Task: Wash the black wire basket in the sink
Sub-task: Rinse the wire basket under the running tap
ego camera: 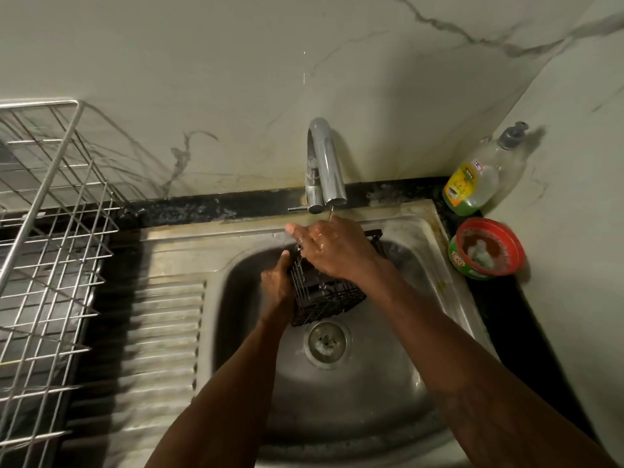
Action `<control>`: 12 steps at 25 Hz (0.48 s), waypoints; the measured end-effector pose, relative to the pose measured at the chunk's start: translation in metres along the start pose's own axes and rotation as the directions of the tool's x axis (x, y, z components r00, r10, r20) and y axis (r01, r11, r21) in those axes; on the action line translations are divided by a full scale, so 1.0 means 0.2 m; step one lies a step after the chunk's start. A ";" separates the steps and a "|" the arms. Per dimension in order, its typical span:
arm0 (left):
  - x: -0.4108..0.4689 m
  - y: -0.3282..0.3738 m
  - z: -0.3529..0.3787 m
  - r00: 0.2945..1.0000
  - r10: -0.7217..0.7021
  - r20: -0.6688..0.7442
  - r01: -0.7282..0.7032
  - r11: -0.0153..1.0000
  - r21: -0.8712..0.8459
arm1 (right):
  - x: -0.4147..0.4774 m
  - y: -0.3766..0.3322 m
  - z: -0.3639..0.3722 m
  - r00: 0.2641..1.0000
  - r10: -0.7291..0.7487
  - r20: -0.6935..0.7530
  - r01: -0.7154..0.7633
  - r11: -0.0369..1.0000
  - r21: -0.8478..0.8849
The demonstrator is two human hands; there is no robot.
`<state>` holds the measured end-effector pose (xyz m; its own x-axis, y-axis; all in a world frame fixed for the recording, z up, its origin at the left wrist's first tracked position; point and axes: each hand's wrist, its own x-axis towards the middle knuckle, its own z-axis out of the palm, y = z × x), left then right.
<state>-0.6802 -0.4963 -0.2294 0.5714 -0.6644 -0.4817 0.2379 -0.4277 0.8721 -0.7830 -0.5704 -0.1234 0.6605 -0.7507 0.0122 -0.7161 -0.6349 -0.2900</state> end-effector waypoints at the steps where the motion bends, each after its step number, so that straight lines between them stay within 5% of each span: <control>1: -0.01 -0.01 0.00 0.999 0.011 0.045 -0.013 0.999 0.030 | -0.01 -0.02 0.02 0.999 0.027 -0.035 -0.028 1.000 -0.011; 7: -0.01 0.25 0.06 0.962 0.268 0.056 -0.262 0.961 -0.090 | -0.01 -0.13 0.08 0.955 0.174 -0.239 -0.193 0.980 -0.058; 12: 0.01 0.33 0.05 0.975 0.212 -0.073 -0.212 0.977 -0.002 | 0.02 -0.18 0.12 0.915 0.314 -0.253 -0.334 0.942 -0.038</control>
<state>-0.6712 -0.5328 -0.1744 0.6643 -0.6936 -0.2787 0.1128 -0.2755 0.9546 -0.7482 -0.5460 -0.1354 0.3222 -0.9327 0.1620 -0.9038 -0.3540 -0.2404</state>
